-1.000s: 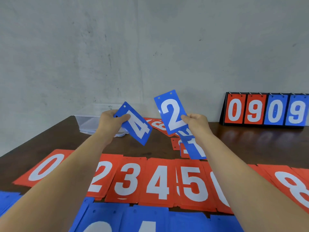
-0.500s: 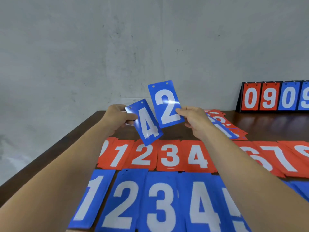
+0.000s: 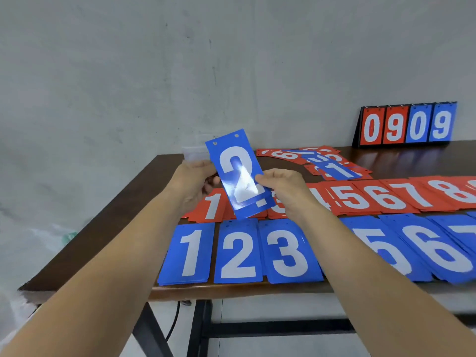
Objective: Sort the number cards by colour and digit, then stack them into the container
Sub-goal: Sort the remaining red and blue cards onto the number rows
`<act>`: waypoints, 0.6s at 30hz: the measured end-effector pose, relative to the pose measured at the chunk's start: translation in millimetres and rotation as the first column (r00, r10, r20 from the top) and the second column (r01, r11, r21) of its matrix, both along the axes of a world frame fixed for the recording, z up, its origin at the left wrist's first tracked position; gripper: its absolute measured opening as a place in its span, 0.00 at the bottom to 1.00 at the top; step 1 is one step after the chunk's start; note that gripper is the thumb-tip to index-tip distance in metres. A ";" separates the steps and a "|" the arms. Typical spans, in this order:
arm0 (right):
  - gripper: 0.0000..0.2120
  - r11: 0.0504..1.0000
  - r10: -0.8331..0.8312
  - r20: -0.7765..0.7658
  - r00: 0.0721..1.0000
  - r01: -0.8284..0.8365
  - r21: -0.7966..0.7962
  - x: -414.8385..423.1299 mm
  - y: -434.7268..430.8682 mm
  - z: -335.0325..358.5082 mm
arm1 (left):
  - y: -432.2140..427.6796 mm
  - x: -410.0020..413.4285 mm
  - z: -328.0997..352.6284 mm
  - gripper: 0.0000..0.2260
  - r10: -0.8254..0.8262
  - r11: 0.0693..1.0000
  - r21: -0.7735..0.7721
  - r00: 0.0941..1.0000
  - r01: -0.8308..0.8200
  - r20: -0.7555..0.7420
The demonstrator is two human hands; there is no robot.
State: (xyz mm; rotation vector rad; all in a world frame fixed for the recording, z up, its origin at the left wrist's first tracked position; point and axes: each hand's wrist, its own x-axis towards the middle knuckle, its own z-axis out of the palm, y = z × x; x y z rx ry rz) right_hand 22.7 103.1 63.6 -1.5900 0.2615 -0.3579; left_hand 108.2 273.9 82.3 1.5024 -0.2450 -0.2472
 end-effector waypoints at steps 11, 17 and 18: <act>0.01 0.987 -0.152 0.011 0.988 0.151 0.062 -42.0 4.4 -28.2 | -12.6 -61.3 -20.7 0.06 0.062 0.988 0.128 0.986 -0.083 0.156; 0.07 0.982 -0.176 0.066 0.982 0.180 -0.063 -71.4 -30.2 -23.7 | -11.7 -75.7 -18.5 0.07 0.121 0.973 0.182 0.984 -0.143 0.128; 0.09 0.975 -0.201 0.064 0.978 0.206 -0.087 -76.2 -39.1 -22.6 | -9.5 -76.1 -17.7 0.08 0.134 0.968 0.197 0.983 -0.157 0.127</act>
